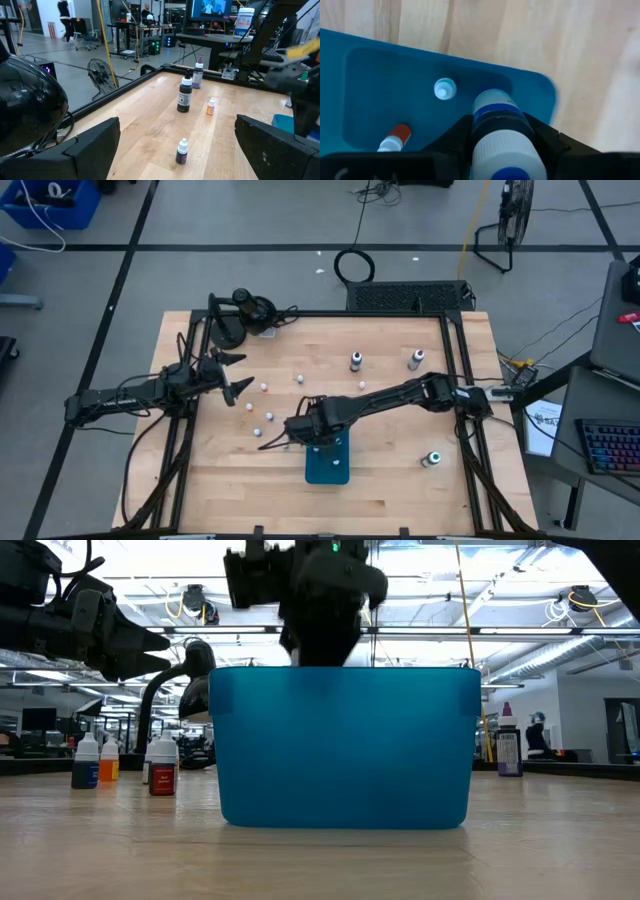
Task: Pick & Place food coloring
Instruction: Put the blue big food coloring bottle into the blue bin
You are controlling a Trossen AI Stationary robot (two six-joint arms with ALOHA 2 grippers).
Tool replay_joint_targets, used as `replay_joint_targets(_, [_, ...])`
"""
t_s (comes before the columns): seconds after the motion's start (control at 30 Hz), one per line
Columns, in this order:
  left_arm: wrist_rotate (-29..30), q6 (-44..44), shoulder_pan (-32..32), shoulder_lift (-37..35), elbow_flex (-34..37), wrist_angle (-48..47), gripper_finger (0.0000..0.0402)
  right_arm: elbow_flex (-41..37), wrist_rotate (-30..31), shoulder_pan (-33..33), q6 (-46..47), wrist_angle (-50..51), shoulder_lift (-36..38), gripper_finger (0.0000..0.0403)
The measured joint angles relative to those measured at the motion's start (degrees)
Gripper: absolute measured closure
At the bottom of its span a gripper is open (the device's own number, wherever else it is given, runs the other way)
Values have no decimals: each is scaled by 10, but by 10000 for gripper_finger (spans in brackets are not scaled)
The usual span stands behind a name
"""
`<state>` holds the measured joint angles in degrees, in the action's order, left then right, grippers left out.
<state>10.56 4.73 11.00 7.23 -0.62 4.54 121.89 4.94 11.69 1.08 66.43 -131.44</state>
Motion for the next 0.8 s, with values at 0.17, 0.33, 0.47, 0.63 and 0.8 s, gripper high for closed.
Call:
replay_joint_targets(0.17, [0, 0, 0, 0, 0, 0, 11, -31, -21, -6, -2, -31, 0, 278])
replay_joint_targets(0.33, [0, 0, 0, 0, 0, 0, 11, -35, -21, -5, -3, -42, 0, 278])
replay_joint_targets(0.47, [0, 0, 0, 0, 0, 0, 11, -35, -20, -5, 4, -62, 0, 226])
replay_joint_targets(0.63, [0, 0, 0, 0, 0, 0, 11, -35, -18, -5, 12, -65, 0, 161])
replay_joint_targets(0.8, [0, 0, 0, 0, 0, 0, 11, -35, -18, -5, 28, -46, 18, 153])
